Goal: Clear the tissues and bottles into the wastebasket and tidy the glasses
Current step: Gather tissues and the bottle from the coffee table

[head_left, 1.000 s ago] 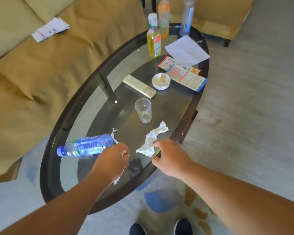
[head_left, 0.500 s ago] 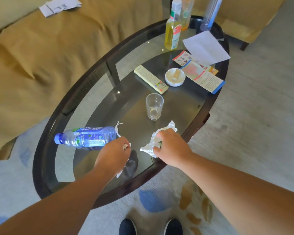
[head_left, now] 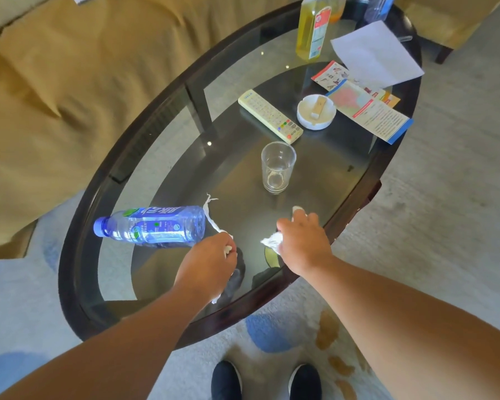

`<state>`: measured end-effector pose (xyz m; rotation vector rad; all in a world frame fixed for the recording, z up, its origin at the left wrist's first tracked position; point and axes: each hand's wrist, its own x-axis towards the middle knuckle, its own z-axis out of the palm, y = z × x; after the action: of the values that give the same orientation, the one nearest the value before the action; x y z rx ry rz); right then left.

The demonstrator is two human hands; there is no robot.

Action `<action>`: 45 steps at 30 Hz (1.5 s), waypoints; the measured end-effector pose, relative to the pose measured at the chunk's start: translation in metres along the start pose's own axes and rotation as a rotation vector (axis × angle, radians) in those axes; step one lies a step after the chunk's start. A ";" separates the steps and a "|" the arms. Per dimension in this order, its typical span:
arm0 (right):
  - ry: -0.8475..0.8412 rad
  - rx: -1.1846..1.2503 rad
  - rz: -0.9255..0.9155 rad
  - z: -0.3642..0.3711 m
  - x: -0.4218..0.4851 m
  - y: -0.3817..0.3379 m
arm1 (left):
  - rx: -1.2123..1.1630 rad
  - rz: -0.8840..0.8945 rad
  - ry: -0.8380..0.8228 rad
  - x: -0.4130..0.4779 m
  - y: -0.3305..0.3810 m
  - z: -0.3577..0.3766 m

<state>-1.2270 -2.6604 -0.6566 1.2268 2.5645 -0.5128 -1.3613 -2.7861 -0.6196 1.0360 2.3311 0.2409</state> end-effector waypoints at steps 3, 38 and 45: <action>-0.068 0.107 -0.002 -0.012 0.001 0.003 | 0.005 0.004 0.008 0.001 0.000 -0.003; -0.029 0.498 -0.047 -0.057 -0.022 0.001 | 0.480 0.073 -0.039 0.036 0.006 0.023; -0.042 0.493 -0.088 -0.057 -0.022 -0.006 | 0.067 0.112 -0.010 0.022 0.015 0.014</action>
<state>-1.2228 -2.6553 -0.5957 1.2231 2.5459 -1.2322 -1.3554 -2.7606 -0.6349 1.1995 2.2888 0.2018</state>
